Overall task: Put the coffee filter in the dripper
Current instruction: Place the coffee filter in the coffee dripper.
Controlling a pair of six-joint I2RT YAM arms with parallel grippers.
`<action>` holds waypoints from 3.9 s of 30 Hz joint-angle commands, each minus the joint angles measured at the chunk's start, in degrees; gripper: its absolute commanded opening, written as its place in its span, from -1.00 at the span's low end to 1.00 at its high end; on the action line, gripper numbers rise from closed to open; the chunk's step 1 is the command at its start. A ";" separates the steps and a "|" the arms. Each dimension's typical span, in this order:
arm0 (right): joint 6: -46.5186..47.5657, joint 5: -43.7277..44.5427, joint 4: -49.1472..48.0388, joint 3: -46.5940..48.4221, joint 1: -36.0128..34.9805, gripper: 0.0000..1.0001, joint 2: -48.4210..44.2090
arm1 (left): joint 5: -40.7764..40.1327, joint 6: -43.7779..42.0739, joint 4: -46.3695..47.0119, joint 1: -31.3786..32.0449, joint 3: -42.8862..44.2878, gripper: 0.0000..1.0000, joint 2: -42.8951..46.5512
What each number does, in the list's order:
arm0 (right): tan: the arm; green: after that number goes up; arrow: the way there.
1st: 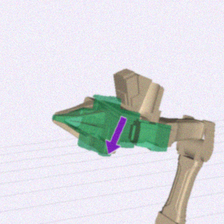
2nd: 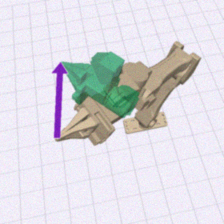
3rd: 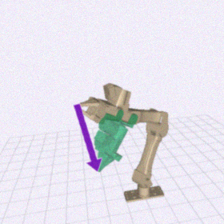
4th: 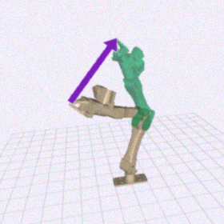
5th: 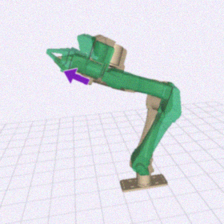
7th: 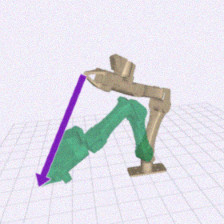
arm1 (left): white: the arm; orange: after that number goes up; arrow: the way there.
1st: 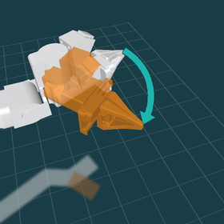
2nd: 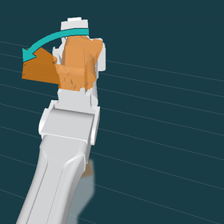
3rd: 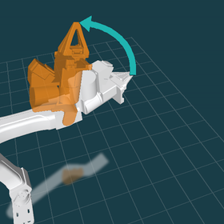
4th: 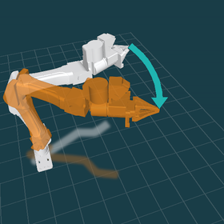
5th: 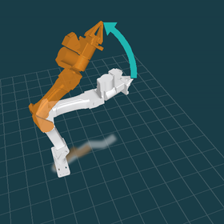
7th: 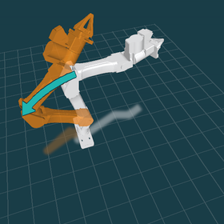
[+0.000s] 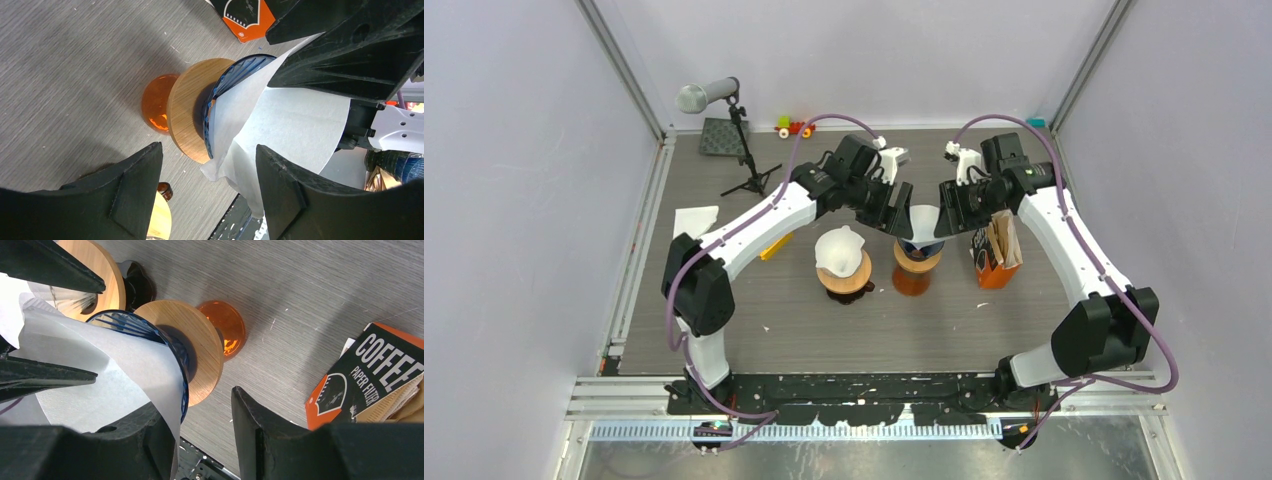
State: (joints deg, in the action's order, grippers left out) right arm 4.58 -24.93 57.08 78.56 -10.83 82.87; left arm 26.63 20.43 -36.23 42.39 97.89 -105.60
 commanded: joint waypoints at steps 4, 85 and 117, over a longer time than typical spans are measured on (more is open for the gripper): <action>3.24 0.59 -1.42 2.94 -0.25 -0.06 0.73 | 1.38 -1.11 3.06 1.07 -0.64 0.40 3.72; 11.04 -0.93 -3.50 -0.95 -3.01 -0.04 -1.90 | 3.25 1.43 0.58 -0.91 2.62 0.14 -3.03; 5.88 1.66 -6.70 -6.35 -4.10 0.00 -4.37 | 2.97 1.57 2.21 -0.21 0.32 -0.07 -3.48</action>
State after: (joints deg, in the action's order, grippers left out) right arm 10.92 -24.01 51.22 72.47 -14.85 80.77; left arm 28.95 22.35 -35.31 41.80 98.56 -109.40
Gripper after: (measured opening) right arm 0.502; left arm 0.469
